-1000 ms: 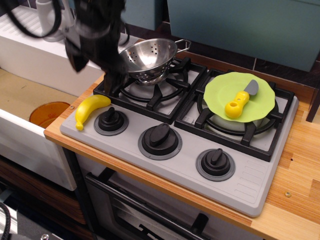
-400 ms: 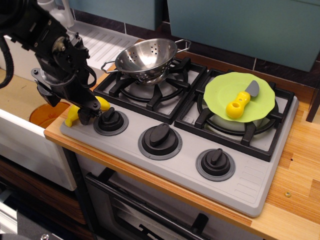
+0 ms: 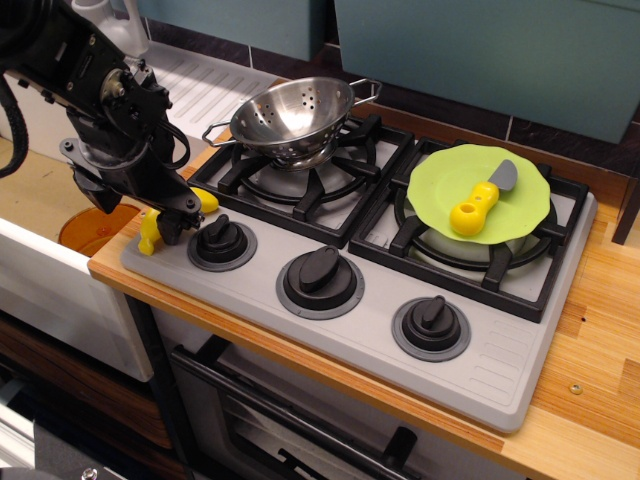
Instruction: End effector transition from object to object
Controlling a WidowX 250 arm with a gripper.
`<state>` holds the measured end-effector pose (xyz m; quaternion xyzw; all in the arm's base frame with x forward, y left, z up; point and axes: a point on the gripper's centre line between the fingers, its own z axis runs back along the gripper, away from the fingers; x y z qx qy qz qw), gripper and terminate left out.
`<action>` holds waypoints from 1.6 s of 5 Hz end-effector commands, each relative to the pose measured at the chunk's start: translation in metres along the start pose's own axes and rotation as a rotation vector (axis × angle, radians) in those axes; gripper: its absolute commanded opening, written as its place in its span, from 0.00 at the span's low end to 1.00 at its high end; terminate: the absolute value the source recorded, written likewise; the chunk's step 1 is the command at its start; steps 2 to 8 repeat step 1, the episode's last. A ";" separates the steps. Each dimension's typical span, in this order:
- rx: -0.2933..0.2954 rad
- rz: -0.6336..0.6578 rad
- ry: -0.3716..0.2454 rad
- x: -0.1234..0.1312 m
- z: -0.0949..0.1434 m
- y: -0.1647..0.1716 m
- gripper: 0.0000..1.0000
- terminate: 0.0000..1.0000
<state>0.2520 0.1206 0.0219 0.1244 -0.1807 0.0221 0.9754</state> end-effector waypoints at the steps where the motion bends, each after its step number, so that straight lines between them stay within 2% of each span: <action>1: -0.021 -0.017 0.017 -0.001 -0.005 -0.011 1.00 1.00; 8: -0.021 -0.017 0.017 -0.001 -0.005 -0.011 1.00 1.00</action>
